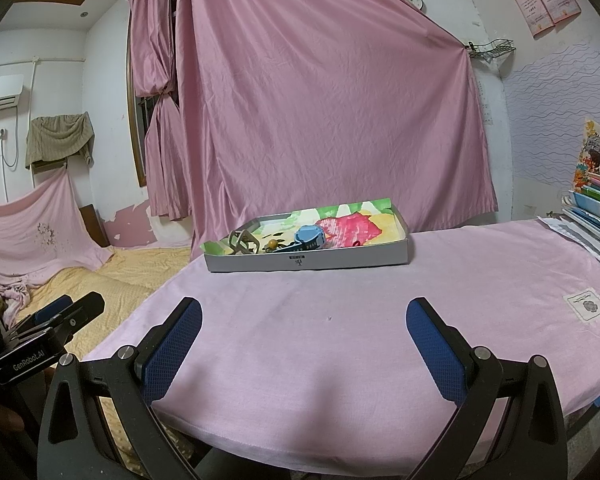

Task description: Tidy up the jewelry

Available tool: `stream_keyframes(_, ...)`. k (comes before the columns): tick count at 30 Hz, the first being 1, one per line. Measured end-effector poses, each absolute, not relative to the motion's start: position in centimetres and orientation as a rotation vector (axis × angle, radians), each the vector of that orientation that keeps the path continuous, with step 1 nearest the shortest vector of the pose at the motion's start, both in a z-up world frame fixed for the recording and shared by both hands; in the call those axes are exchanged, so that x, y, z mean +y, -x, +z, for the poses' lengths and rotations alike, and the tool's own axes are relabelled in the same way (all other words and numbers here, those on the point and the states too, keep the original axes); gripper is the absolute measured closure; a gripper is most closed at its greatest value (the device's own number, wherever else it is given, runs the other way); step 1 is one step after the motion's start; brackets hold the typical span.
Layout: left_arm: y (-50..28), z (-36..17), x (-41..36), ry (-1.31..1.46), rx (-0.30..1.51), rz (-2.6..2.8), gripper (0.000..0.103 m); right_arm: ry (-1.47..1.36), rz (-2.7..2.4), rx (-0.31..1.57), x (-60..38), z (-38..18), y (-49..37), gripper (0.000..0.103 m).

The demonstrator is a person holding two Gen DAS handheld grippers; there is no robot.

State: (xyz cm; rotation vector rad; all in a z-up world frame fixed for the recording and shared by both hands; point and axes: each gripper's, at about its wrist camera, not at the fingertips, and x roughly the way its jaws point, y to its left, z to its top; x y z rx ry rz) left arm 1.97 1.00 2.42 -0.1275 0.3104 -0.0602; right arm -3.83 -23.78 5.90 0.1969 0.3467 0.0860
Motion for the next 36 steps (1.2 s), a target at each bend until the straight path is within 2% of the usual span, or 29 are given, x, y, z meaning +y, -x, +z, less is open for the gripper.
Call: stream_keyframes(36,-2.2,1.3,0.5,0.133,0.336,-0.049,0.0,-0.199,0.088,0.368,-23.4,4.5,3.8,0.002)
